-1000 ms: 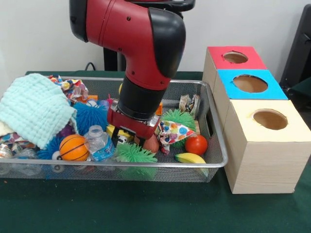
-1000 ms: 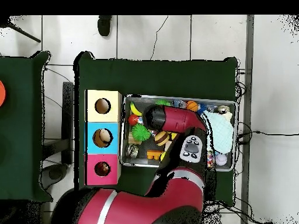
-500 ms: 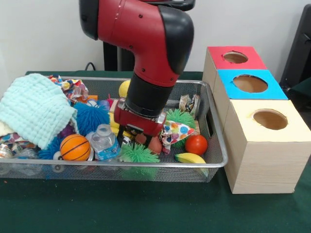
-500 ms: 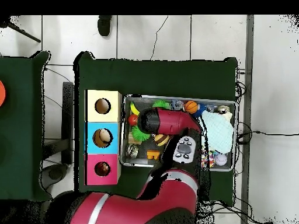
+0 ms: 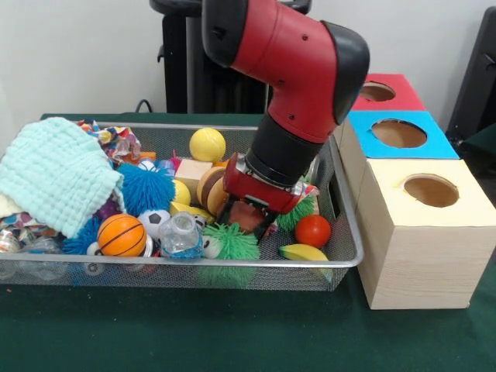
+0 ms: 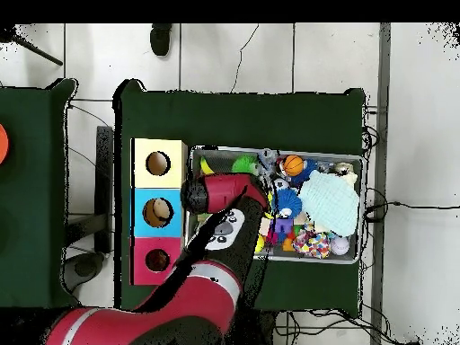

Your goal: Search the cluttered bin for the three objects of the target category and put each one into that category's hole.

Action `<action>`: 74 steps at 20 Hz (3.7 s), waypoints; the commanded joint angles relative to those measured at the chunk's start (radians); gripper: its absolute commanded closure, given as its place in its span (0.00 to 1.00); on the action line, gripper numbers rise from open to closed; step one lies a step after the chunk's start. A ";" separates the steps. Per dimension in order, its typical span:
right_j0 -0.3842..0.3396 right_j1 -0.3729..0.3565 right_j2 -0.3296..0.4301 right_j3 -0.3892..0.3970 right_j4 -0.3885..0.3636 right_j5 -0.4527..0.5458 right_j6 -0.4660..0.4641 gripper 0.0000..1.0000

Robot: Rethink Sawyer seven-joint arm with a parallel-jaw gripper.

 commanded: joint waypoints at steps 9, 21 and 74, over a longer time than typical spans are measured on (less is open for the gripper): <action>-0.122 -0.211 0.284 0.213 0.065 -0.032 0.065 0.00; -0.150 -0.329 0.331 0.216 0.016 0.062 0.016 0.00; 0.221 0.004 -0.400 0.208 0.037 -0.205 0.467 0.00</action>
